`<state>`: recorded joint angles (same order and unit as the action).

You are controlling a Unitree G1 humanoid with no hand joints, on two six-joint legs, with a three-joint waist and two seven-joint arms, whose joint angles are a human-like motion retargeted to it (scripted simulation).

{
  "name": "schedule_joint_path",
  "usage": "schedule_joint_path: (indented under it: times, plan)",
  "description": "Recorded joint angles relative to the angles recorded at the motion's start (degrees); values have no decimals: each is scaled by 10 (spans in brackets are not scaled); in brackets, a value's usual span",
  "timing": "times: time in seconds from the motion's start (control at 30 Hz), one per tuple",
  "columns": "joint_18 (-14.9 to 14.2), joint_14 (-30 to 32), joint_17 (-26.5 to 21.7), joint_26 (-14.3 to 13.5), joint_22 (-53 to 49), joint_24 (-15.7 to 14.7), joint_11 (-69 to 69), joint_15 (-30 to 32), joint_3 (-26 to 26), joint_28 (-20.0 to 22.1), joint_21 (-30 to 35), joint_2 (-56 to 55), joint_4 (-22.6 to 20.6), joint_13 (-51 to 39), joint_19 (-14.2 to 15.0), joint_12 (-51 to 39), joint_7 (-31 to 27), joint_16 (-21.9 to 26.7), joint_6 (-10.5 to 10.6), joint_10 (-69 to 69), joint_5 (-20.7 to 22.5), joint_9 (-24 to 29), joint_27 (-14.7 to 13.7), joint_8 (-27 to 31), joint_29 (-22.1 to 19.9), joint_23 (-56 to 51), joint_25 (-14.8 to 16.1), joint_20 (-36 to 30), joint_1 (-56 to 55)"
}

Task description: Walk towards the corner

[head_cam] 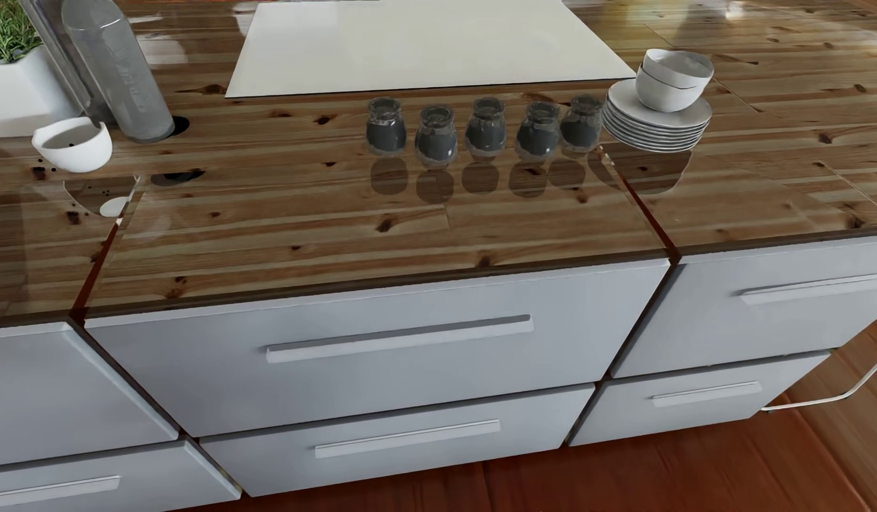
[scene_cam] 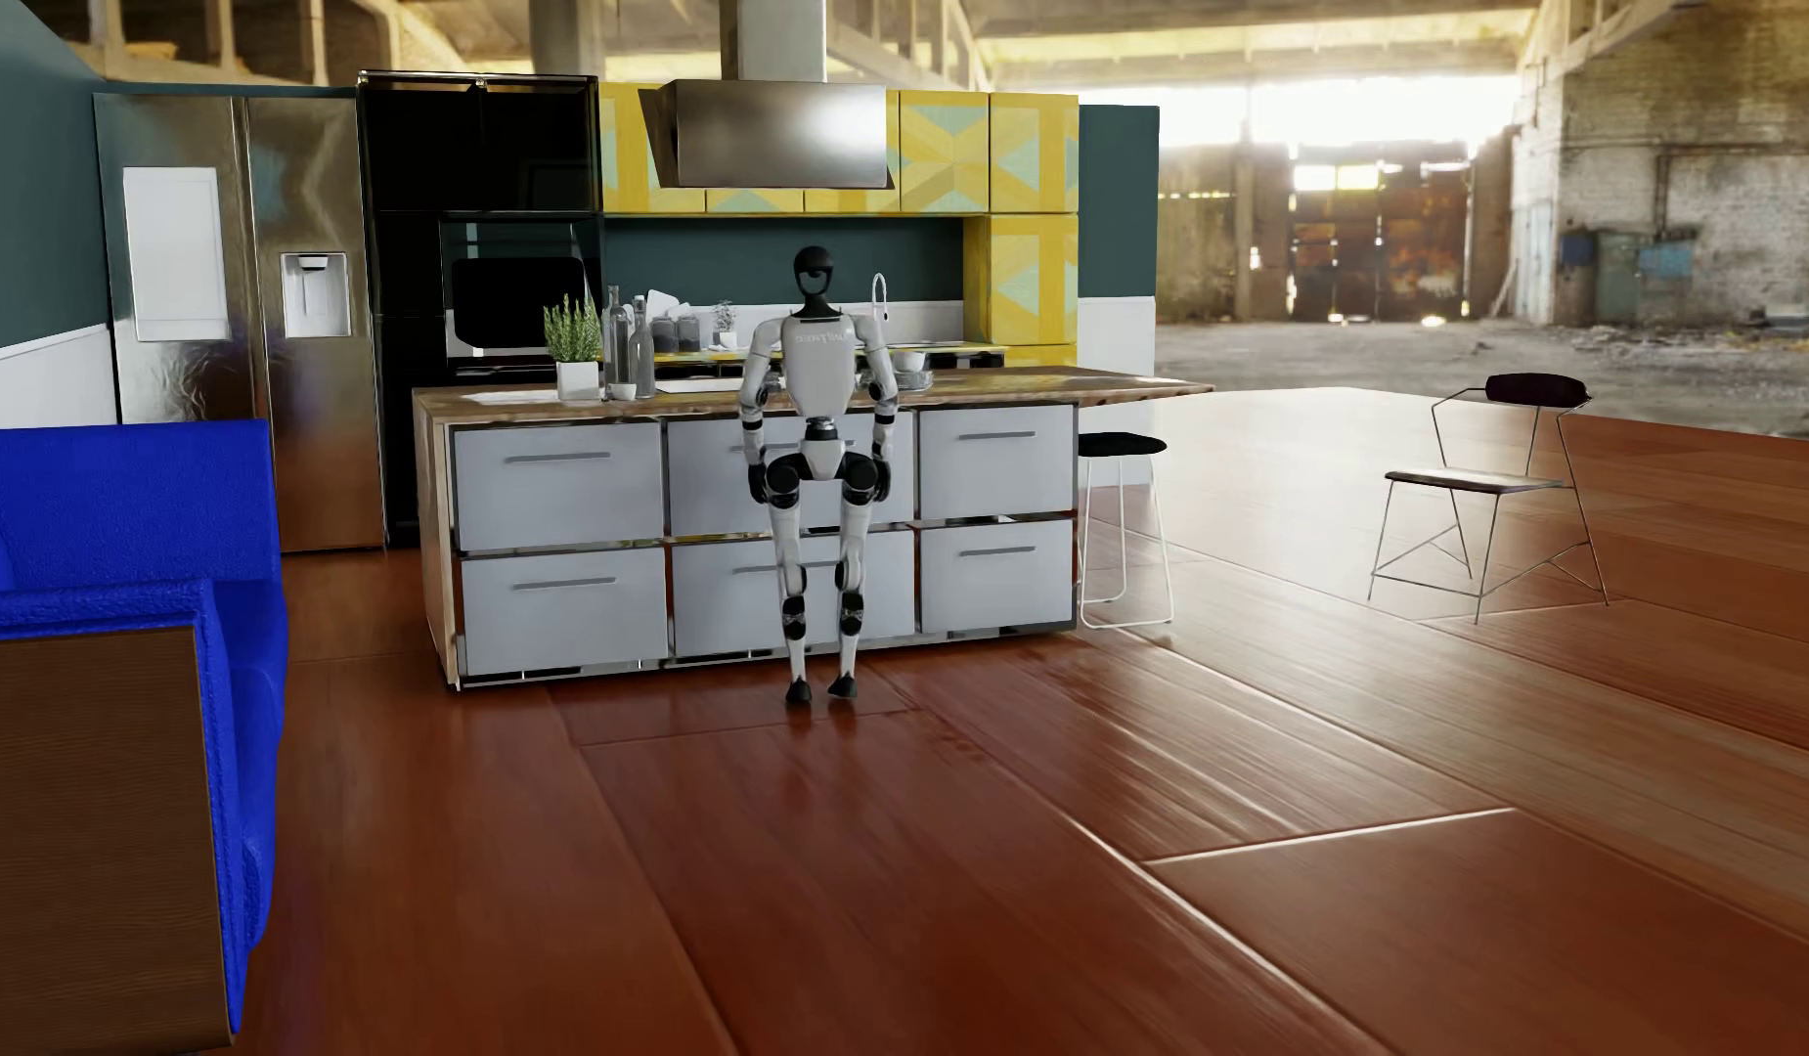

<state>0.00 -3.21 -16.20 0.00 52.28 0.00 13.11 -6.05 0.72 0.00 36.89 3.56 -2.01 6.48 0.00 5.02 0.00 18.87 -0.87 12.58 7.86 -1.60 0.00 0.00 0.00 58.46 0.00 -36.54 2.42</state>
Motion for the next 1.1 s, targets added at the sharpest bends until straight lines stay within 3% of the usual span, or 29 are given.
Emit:
schedule_joint_path:
  times: [0.57,1.1]
  plan:
    - [0,6,-11,0,-3,0,-7,15,-29,0,26,-10,-6,-19,0,-13,0,2,9,-2,0,3,0,0,0,6,0,-30,-8]
    - [0,3,-6,0,0,0,-5,13,-50,0,3,4,-2,-19,0,-12,0,2,9,-3,3,11,0,0,0,19,0,-26,7]
